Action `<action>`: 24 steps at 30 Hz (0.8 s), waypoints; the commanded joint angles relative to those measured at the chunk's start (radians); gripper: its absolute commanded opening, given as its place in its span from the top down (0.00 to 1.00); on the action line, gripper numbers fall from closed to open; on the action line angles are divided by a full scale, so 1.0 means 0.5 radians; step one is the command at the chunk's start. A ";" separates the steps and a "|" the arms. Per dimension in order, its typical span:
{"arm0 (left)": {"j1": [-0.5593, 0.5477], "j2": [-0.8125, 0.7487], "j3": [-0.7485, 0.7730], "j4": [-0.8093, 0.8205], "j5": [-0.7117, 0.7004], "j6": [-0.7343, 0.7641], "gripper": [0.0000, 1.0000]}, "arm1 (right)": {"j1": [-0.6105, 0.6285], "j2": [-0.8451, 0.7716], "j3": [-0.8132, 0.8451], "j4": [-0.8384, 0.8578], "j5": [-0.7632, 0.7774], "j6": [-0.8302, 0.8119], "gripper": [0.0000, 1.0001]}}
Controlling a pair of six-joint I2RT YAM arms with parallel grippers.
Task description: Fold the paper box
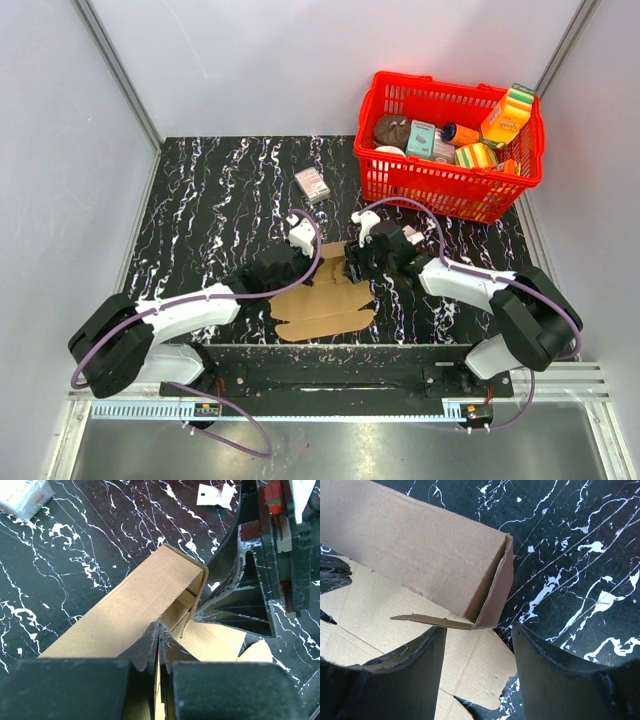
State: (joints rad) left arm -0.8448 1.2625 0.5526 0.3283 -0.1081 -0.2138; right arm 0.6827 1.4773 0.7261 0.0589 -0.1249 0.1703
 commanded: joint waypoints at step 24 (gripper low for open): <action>0.008 -0.230 0.156 -0.104 0.268 0.053 1.00 | 0.012 0.080 -0.164 0.618 -0.029 -0.129 0.38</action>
State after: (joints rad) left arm -0.8448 1.2415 0.5575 0.2733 -0.0383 -0.2062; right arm 0.6827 1.5181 0.6510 0.2974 -0.1249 0.1238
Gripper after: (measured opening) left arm 0.026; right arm 0.621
